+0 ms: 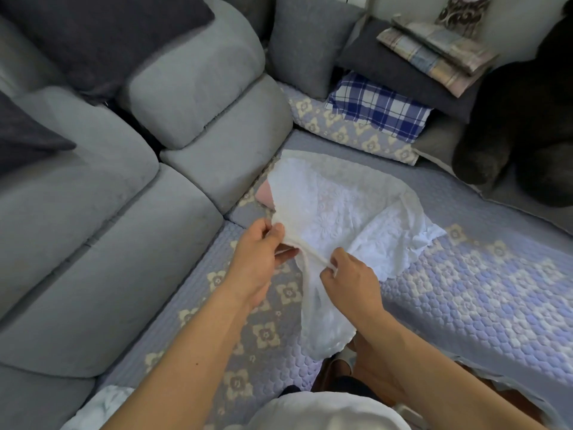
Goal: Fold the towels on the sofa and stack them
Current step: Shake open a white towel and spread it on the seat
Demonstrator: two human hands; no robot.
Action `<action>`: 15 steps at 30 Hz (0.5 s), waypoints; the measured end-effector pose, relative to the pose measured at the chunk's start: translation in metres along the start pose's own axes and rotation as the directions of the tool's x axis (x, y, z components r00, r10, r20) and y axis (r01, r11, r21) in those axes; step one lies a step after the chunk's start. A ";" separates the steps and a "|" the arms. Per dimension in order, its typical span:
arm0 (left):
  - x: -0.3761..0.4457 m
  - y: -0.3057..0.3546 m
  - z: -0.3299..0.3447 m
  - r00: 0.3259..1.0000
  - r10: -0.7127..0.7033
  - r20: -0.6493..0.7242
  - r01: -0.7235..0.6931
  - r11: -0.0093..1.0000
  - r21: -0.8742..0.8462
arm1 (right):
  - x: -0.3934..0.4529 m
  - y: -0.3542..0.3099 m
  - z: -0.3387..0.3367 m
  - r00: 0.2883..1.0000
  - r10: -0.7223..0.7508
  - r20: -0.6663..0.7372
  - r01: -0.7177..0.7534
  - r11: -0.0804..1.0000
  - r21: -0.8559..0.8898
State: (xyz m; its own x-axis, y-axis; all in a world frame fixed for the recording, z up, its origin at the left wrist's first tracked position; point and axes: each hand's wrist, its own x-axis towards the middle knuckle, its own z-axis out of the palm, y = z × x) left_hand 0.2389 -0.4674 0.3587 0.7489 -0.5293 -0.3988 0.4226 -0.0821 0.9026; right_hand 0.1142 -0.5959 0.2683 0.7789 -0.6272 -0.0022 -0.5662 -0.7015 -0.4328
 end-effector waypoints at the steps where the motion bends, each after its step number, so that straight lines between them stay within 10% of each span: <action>1: 0.002 0.009 0.001 1.000 0.014 0.011 -0.014 1.000 0.012 | 0.002 0.000 -0.003 1.000 0.010 -0.008 -0.010 1.000 0.026; 8: 0.019 0.058 0.009 0.999 -0.006 -0.038 -0.002 0.975 -0.221 | -0.004 0.009 -0.011 1.000 0.017 -0.024 -0.017 0.999 0.035; 15: 0.026 0.110 0.020 1.000 -0.024 -0.018 0.015 0.914 -0.406 | -0.007 0.027 -0.033 0.922 -0.301 -0.242 0.300 0.953 -0.042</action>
State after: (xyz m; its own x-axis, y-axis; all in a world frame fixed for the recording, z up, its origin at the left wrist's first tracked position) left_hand 0.2949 -0.5075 0.4511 0.7474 -0.5121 -0.4232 0.6045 0.2599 0.7530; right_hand 0.0845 -0.6220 0.2867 0.8237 -0.4491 0.3462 -0.3171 -0.8709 -0.3755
